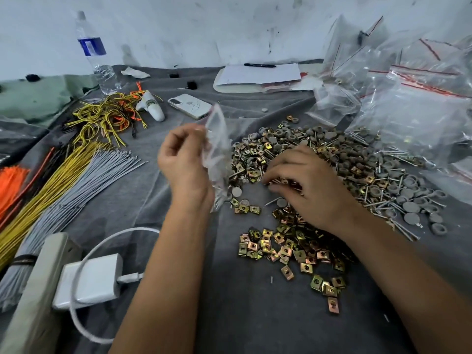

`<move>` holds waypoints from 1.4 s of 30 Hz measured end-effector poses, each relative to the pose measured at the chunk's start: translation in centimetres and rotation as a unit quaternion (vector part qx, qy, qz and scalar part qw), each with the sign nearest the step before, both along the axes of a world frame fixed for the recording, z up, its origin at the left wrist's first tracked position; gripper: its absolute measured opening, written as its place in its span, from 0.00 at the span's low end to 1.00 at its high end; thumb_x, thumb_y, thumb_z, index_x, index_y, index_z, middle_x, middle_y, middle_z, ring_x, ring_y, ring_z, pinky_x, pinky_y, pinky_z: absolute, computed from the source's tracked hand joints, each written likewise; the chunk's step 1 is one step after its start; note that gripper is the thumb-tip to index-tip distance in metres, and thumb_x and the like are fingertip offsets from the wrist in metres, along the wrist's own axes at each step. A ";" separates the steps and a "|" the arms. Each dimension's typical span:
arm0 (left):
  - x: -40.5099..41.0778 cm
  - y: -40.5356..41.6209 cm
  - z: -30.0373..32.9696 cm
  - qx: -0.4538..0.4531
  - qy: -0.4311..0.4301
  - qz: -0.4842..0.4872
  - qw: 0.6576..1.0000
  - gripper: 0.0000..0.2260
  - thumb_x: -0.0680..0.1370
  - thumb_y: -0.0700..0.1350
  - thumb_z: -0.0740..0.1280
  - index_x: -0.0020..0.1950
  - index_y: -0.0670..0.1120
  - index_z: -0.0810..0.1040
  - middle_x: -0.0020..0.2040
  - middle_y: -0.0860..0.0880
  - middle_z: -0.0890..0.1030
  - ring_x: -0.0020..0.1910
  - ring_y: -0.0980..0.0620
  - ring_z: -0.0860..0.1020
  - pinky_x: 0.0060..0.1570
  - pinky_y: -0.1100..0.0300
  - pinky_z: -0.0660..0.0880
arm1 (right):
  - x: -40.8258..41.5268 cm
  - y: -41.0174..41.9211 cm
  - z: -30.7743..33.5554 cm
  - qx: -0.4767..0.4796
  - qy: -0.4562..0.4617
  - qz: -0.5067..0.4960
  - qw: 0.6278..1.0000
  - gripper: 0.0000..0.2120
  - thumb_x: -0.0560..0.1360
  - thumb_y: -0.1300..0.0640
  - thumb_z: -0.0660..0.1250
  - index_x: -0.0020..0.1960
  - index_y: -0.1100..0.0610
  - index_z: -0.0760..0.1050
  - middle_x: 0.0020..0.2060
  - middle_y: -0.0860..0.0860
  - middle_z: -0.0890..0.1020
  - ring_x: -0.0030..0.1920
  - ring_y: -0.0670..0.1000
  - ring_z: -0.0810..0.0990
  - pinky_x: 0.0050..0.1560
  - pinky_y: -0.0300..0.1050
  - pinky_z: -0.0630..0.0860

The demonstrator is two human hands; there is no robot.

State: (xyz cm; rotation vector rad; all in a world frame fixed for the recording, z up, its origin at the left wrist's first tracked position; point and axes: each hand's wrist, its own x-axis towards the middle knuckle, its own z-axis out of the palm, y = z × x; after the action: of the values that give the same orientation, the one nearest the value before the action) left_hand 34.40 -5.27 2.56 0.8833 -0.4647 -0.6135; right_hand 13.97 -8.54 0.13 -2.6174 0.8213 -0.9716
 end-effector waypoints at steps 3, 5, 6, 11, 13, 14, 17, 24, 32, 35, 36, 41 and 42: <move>2.6 0.9 1.3 -0.047 0.071 0.026 0.996 0.06 0.74 0.31 0.69 0.42 0.41 0.78 0.49 0.38 0.78 0.52 0.41 0.75 0.66 0.35 0.72 | 1.5 0.7 -0.3 0.003 0.069 0.057 0.996 0.11 0.79 0.55 0.69 0.60 0.52 0.85 0.55 0.46 0.81 0.60 0.49 0.71 0.60 0.45 0.71; 4.1 1.7 1.9 -0.093 0.086 0.033 0.991 0.05 0.68 0.36 0.70 0.42 0.42 0.76 0.48 0.39 0.74 0.52 0.43 0.73 0.60 0.44 0.73 | 2.3 1.0 -0.4 -0.007 0.122 0.075 0.990 0.13 0.81 0.55 0.66 0.63 0.53 0.83 0.57 0.46 0.80 0.61 0.48 0.70 0.61 0.46 0.71; 4.9 2.0 2.1 -0.124 0.091 0.038 0.987 0.07 0.67 0.37 0.69 0.42 0.42 0.74 0.45 0.40 0.73 0.49 0.44 0.73 0.55 0.47 0.72 | 2.6 1.0 -0.5 -0.003 0.141 0.082 0.987 0.13 0.81 0.57 0.66 0.63 0.54 0.83 0.58 0.46 0.80 0.61 0.48 0.70 0.62 0.46 0.71; 5.7 2.7 2.7 -0.175 -0.016 0.156 0.972 0.06 0.73 0.30 0.66 0.41 0.40 0.76 0.36 0.48 0.78 0.37 0.52 0.76 0.42 0.57 0.73 | 2.8 0.9 -0.2 0.078 0.132 0.089 0.984 0.05 0.79 0.58 0.70 0.54 0.53 0.83 0.52 0.44 0.78 0.57 0.44 0.71 0.60 0.35 0.66; 4.8 2.6 2.5 -0.112 -0.130 0.177 0.969 0.09 0.73 0.29 0.66 0.41 0.42 0.77 0.33 0.54 0.80 0.32 0.57 0.76 0.36 0.62 0.73 | 2.6 0.9 -0.1 0.106 0.123 0.085 0.983 0.03 0.78 0.57 0.72 0.50 0.50 0.79 0.48 0.40 0.76 0.54 0.40 0.71 0.56 0.32 0.65; 4.0 2.3 2.1 -0.080 -0.181 0.152 0.968 0.10 0.74 0.29 0.66 0.42 0.43 0.78 0.32 0.55 0.80 0.30 0.57 0.75 0.33 0.61 0.72 | 2.4 0.9 -0.2 0.120 0.118 0.081 0.982 0.05 0.78 0.57 0.73 0.48 0.50 0.78 0.46 0.39 0.75 0.52 0.40 0.71 0.54 0.32 0.66; 1.3 1.3 0.6 0.028 -0.298 0.043 0.953 0.11 0.75 0.28 0.69 0.43 0.45 0.80 0.35 0.51 0.80 0.31 0.54 0.75 0.33 0.59 0.73 | 1.9 1.2 -0.3 0.130 0.055 0.051 0.989 0.05 0.77 0.57 0.74 0.48 0.51 0.78 0.46 0.40 0.78 0.49 0.39 0.76 0.52 0.37 0.72; -3.3 0.3 -2.6 0.094 -0.447 -0.046 0.888 0.05 0.75 0.35 0.73 0.43 0.44 0.82 0.35 0.51 0.81 0.33 0.51 0.79 0.33 0.54 0.77 | 0.8 0.6 0.3 0.009 -0.165 -0.026 0.986 0.06 0.78 0.62 0.72 0.54 0.59 0.78 0.48 0.50 0.84 0.50 0.45 0.83 0.51 0.41 0.80; -3.4 0.2 -2.8 0.118 -0.351 -0.064 0.927 0.05 0.74 0.36 0.73 0.43 0.46 0.83 0.32 0.49 0.80 0.32 0.51 0.78 0.36 0.56 0.76 | 0.8 0.5 -0.3 0.040 -0.087 -0.038 0.995 0.10 0.76 0.64 0.74 0.56 0.56 0.82 0.48 0.47 0.87 0.48 0.43 0.84 0.52 0.42 0.81; -3.3 0.1 -2.8 0.111 -0.334 -0.071 0.933 0.05 0.74 0.35 0.72 0.44 0.45 0.83 0.36 0.43 0.82 0.33 0.49 0.77 0.36 0.53 0.76 | 0.7 0.5 0.1 0.025 -0.121 -0.048 0.991 0.09 0.75 0.64 0.75 0.54 0.57 0.82 0.47 0.46 0.85 0.47 0.38 0.83 0.51 0.32 0.78; -3.3 0.1 -2.8 0.109 -0.327 -0.073 0.936 0.05 0.74 0.36 0.72 0.44 0.45 0.83 0.36 0.44 0.82 0.33 0.49 0.77 0.36 0.53 0.76 | 0.6 0.3 0.3 0.016 -0.128 -0.051 0.990 0.08 0.75 0.62 0.76 0.53 0.57 0.82 0.46 0.45 0.85 0.46 0.37 0.82 0.51 0.30 0.76; -3.0 0.0 -3.0 0.106 -0.299 -0.071 0.946 0.04 0.72 0.39 0.71 0.44 0.46 0.83 0.36 0.47 0.82 0.35 0.48 0.77 0.36 0.52 0.75 | -1.2 -0.5 0.8 0.044 0.056 -0.034 0.997 0.10 0.73 0.44 0.74 0.46 0.50 0.81 0.43 0.43 0.80 0.46 0.44 0.78 0.49 0.48 0.78; -3.0 0.0 -3.0 0.104 -0.295 -0.067 0.947 0.03 0.72 0.40 0.71 0.43 0.47 0.83 0.37 0.46 0.82 0.35 0.48 0.76 0.36 0.52 0.75 | -1.5 -0.7 0.8 0.050 0.112 -0.038 0.992 0.12 0.72 0.39 0.72 0.46 0.48 0.81 0.43 0.41 0.79 0.48 0.45 0.76 0.50 0.50 0.76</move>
State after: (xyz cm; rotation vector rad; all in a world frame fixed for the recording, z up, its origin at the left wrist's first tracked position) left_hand 31.42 -5.27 -0.46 1.2488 -1.0208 -0.5193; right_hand 12.49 -9.22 0.91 -2.6565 1.0005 -0.6421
